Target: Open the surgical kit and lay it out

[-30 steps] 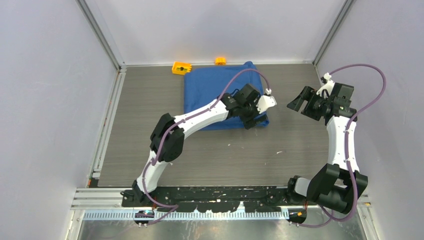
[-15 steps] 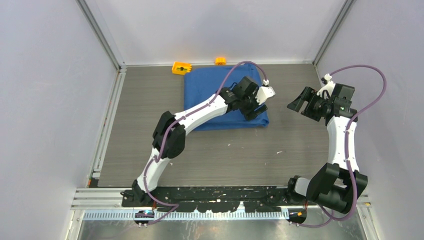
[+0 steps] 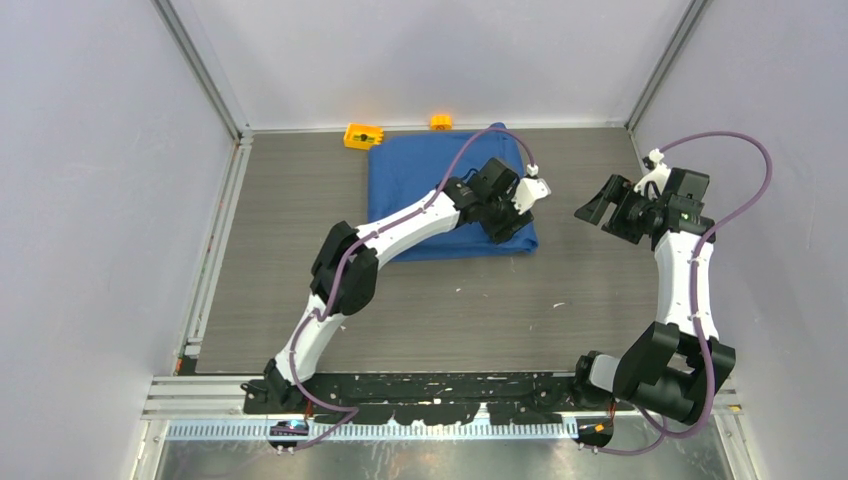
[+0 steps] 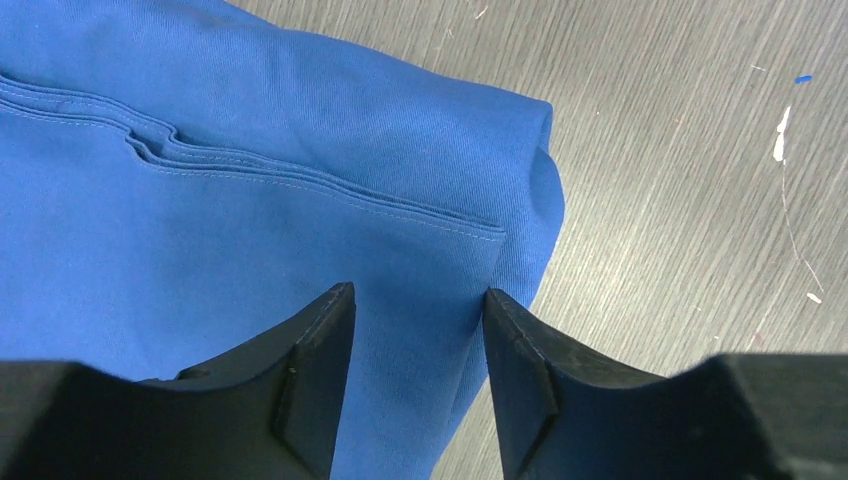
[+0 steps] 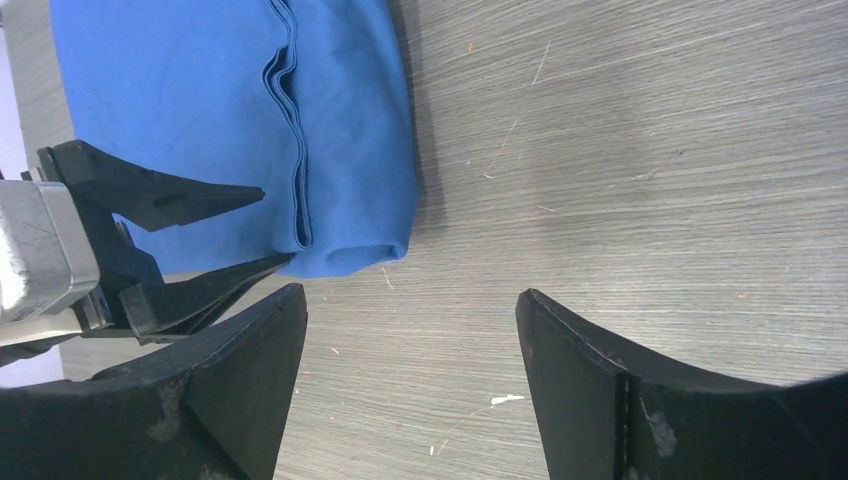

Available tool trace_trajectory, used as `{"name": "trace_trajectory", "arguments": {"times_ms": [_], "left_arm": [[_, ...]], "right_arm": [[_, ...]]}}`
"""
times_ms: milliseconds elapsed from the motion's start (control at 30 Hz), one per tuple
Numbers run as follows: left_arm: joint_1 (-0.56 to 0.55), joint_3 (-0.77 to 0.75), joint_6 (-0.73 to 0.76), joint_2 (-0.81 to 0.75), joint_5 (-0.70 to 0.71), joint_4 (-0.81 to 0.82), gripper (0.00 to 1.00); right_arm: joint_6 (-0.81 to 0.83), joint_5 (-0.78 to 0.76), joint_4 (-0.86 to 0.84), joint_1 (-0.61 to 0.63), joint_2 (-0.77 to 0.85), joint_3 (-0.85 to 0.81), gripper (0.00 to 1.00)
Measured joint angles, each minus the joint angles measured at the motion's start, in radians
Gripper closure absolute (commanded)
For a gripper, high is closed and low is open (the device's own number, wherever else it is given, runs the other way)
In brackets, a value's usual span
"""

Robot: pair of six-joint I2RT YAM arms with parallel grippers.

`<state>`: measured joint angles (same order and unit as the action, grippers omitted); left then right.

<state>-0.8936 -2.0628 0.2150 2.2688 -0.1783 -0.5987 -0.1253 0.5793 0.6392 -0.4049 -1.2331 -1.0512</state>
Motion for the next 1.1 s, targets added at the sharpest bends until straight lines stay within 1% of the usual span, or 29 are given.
{"name": "trace_trajectory", "arguments": {"times_ms": [100, 233, 300, 333, 367, 400, 433, 600, 700, 767, 833, 933, 1000, 1100], "left_arm": [[0.004, -0.010, -0.005, 0.000, -0.016, -0.003, 0.56], [0.006, -0.015, -0.007, 0.001, -0.029, -0.005, 0.59], [0.007, -0.015, -0.007, 0.003, -0.032, -0.005, 0.64], [0.008, -0.015, -0.007, 0.005, -0.033, -0.005, 0.69], [0.008, -0.016, -0.007, 0.008, -0.034, -0.005, 0.77], [0.009, -0.018, -0.007, 0.012, -0.035, -0.006, 0.91], [0.010, -0.021, -0.010, 0.016, -0.036, -0.008, 1.00], [0.018, -0.069, -0.006, 0.037, -0.042, -0.049, 1.00], [0.036, -0.053, -0.026, 0.013, -0.040, -0.042, 1.00], [0.063, 0.013, -0.042, -0.044, -0.025, -0.025, 1.00], [0.110, 0.111, -0.058, -0.140, -0.003, -0.018, 1.00], [0.227, 0.299, -0.074, -0.354, 0.044, 0.025, 1.00], [0.338, 0.432, -0.078, -0.532, 0.079, 0.048, 1.00], [0.572, 0.623, -0.077, -0.827, 0.150, 0.102, 1.00]], "right_arm": [[0.000, 0.001, 0.002, -0.003, 0.000, 0.000, 0.19], [0.000, 0.003, 0.005, -0.004, 0.000, 0.000, 0.19], [0.000, 0.004, 0.006, -0.005, 0.000, 0.001, 0.19], [0.000, 0.004, 0.006, -0.005, -0.002, 0.000, 0.19], [0.000, 0.005, 0.006, -0.006, -0.002, 0.000, 0.19], [0.000, 0.006, 0.006, -0.006, -0.004, 0.001, 0.19], [0.000, 0.007, 0.006, -0.007, -0.004, 0.001, 0.19], [0.000, 0.007, 0.006, -0.010, -0.005, 0.001, 0.19], [0.001, 0.006, 0.006, -0.010, -0.005, 0.001, 0.19], [0.003, 0.005, 0.006, -0.010, -0.005, 0.001, 0.19], [0.008, 0.005, 0.006, -0.010, -0.005, 0.000, 0.19], [0.016, 0.006, 0.009, -0.010, -0.004, 0.000, 0.19], [0.019, 0.007, 0.014, -0.010, -0.004, -0.002, 0.19], [0.023, 0.010, 0.022, -0.010, -0.004, -0.006, 0.19]]}}
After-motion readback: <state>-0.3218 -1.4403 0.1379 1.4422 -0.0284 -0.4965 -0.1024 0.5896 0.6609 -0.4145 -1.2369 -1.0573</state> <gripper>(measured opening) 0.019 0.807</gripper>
